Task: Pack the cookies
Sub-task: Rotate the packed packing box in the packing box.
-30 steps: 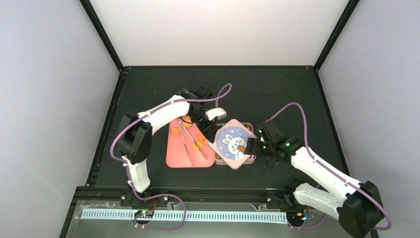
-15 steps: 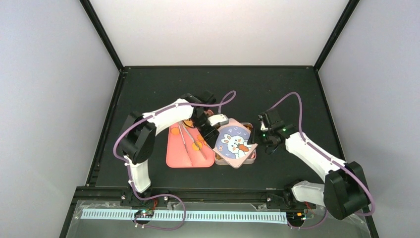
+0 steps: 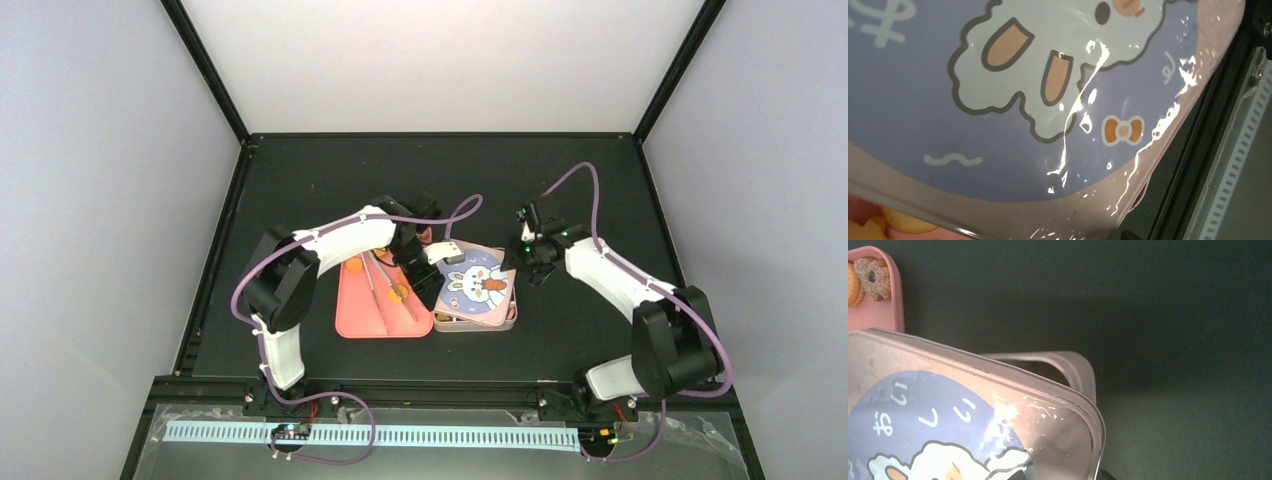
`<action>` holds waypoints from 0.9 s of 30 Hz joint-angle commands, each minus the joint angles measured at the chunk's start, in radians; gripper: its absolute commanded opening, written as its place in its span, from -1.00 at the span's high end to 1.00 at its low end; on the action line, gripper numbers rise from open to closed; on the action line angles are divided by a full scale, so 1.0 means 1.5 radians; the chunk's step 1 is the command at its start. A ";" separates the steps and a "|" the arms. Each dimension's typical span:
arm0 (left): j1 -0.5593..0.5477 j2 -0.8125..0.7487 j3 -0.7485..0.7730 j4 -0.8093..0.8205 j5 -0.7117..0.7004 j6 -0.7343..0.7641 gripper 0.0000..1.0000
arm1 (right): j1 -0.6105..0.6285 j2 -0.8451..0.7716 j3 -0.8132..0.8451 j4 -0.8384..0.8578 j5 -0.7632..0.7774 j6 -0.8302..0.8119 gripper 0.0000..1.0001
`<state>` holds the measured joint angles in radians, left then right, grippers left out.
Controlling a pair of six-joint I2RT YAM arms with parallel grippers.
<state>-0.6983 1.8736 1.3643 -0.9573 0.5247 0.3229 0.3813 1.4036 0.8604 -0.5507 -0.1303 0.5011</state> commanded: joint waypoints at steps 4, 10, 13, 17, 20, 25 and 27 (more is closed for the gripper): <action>-0.020 -0.009 0.008 0.004 0.049 0.027 -0.23 | -0.012 0.064 0.058 0.005 0.016 -0.038 0.33; -0.038 0.004 0.007 -0.005 0.057 0.041 -0.23 | -0.020 0.086 0.078 0.003 0.020 -0.048 0.36; -0.044 0.009 0.011 -0.004 0.059 0.043 -0.23 | -0.021 0.097 0.083 0.002 0.020 -0.052 0.37; -0.049 0.014 0.015 -0.008 0.064 0.046 -0.23 | -0.022 0.096 0.079 0.003 0.013 -0.051 0.40; -0.050 0.015 0.005 -0.006 0.058 0.050 -0.24 | -0.021 0.084 0.071 0.005 0.004 -0.049 0.41; -0.050 0.017 -0.016 -0.001 0.058 0.051 -0.23 | -0.021 0.048 0.059 0.009 -0.010 -0.047 0.36; -0.050 0.016 -0.023 0.003 0.058 0.051 -0.22 | -0.020 0.035 0.056 0.011 -0.020 -0.047 0.33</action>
<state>-0.7616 1.8801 1.3479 -0.9672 0.5819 0.3740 0.3531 1.5108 0.9581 -0.5396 -0.1242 0.4423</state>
